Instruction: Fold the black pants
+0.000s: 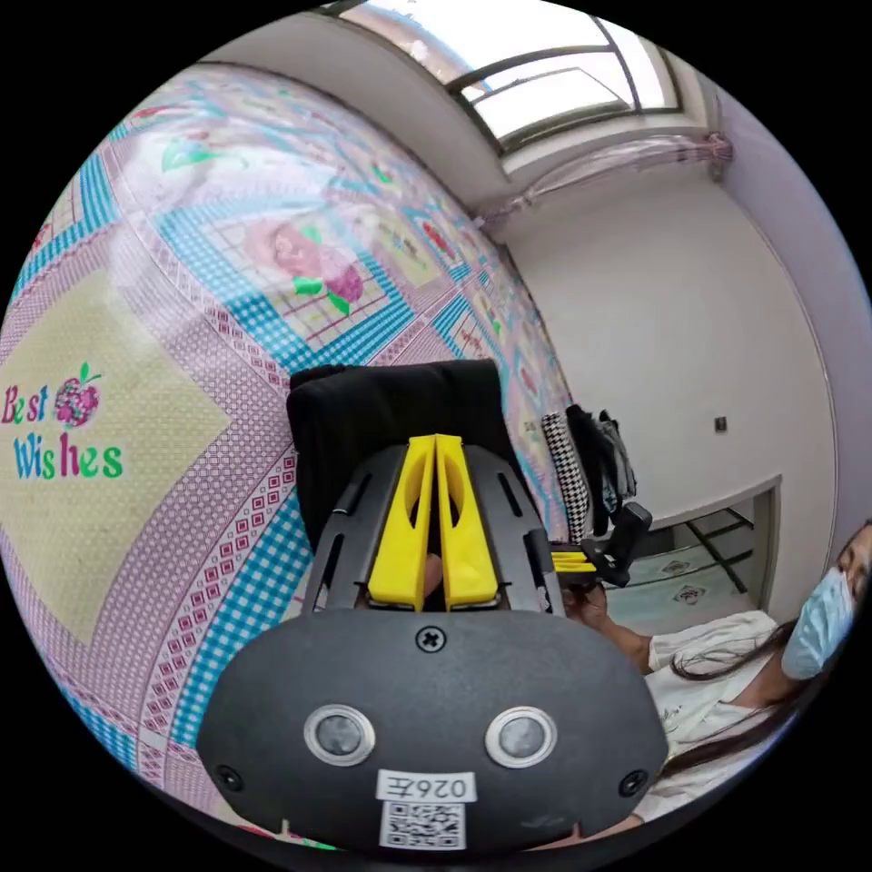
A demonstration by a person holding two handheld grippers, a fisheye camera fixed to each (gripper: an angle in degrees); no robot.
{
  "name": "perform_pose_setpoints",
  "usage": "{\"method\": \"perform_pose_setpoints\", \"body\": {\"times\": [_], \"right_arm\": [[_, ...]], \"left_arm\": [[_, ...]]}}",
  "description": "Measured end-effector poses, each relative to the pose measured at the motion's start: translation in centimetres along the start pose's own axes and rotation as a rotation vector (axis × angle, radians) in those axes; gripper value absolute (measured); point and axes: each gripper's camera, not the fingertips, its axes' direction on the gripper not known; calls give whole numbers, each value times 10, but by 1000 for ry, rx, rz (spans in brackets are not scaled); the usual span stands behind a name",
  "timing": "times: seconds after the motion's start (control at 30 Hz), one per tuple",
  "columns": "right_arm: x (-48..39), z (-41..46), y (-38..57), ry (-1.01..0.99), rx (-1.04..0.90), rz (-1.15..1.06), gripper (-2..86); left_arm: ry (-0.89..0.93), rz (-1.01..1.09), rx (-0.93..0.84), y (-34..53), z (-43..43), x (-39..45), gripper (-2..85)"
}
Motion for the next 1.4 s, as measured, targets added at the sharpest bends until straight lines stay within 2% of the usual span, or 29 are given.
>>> {"method": "perform_pose_setpoints", "body": {"times": [0.13,0.2,0.23,0.27,0.33,0.37,0.4,0.47,0.57,0.73,0.8,0.83,0.9,0.97,1.07,1.17,1.27,1.4], "right_arm": [[-30,-41,18,87,144,-20,-9],[-30,-31,35,217,82,-26,-9],[-27,-22,39,221,49,-47,-9],[-20,-25,48,163,122,-48,-9],[-9,-34,49,62,100,25,-9],[-11,-43,50,36,96,25,-9],[-19,-57,58,52,147,8,-9],[-29,-71,71,111,175,-14,-9],[-31,-78,83,113,36,-22,-9],[-94,-210,137,139,354,-188,-4],[-136,-294,185,231,585,-330,11],[-146,-315,199,263,654,-368,17],[-175,-385,258,370,924,-489,23],[-187,-427,295,409,1034,-544,-1],[-194,-484,336,366,1004,-504,-9],[-189,-522,377,301,1084,-494,-9],[-174,-549,419,102,1225,-514,-10],[-168,-570,454,-18,1327,-558,-7]], "left_arm": [[-30,142,154,76,-10,36,-10],[-125,96,125,108,14,28,-10],[-182,47,31,120,41,11,-10],[-114,-4,3,131,59,-8,-10],[11,-123,111,152,56,-21,-10],[4,-97,181,166,52,-11,-10],[-28,-76,201,173,51,-3,-10],[-204,-22,177,203,60,25,-10],[-248,-12,221,254,66,53,-10],[-255,69,525,365,38,124,-10],[-292,136,667,408,23,157,-10],[-341,188,762,436,13,181,-10],[-430,275,895,474,3,219,-10],[-530,415,1044,521,-2,271,-10],[-676,582,1206,575,10,331,-10],[-824,730,1319,621,36,379,-10],[-784,900,1457,664,60,409,-10],[-714,1077,1405,695,78,443,-10]]}}
